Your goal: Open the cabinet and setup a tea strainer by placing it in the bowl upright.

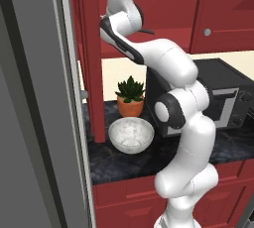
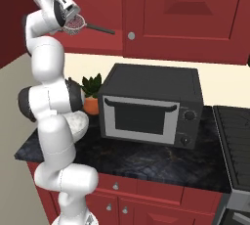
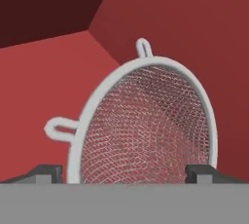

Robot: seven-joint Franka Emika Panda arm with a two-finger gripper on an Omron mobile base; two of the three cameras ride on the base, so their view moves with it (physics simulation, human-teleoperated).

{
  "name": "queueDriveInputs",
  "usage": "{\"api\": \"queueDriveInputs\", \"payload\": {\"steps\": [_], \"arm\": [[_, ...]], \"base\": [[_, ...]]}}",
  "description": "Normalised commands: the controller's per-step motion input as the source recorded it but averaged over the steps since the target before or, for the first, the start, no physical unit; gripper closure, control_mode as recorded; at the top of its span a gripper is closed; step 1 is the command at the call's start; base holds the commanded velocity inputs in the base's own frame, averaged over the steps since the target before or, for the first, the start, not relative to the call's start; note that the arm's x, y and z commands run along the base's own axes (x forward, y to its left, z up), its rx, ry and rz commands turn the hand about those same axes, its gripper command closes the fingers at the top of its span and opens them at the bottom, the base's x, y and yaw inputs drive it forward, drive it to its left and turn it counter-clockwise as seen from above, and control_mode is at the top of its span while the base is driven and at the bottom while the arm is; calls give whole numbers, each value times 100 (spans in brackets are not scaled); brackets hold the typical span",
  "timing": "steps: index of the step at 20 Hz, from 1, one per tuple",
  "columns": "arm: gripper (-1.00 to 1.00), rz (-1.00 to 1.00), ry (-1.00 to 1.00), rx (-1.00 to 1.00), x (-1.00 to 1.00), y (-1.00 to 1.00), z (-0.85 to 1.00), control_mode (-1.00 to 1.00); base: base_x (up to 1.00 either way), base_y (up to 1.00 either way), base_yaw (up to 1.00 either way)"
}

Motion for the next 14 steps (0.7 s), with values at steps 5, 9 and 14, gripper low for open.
{"api": "queueDriveInputs", "payload": {"steps": [5, 9, 14], "arm": [[-100, 5, 0, -1, 25, 3, 0, -100], [-100, 7, -1, -2, 17, 20, 0, -100], [-100, 8, 0, 0, 14, 19, 0, -100]], "base": [[0, 0, 0], [0, 0, 0], [0, 0, 0]]}}
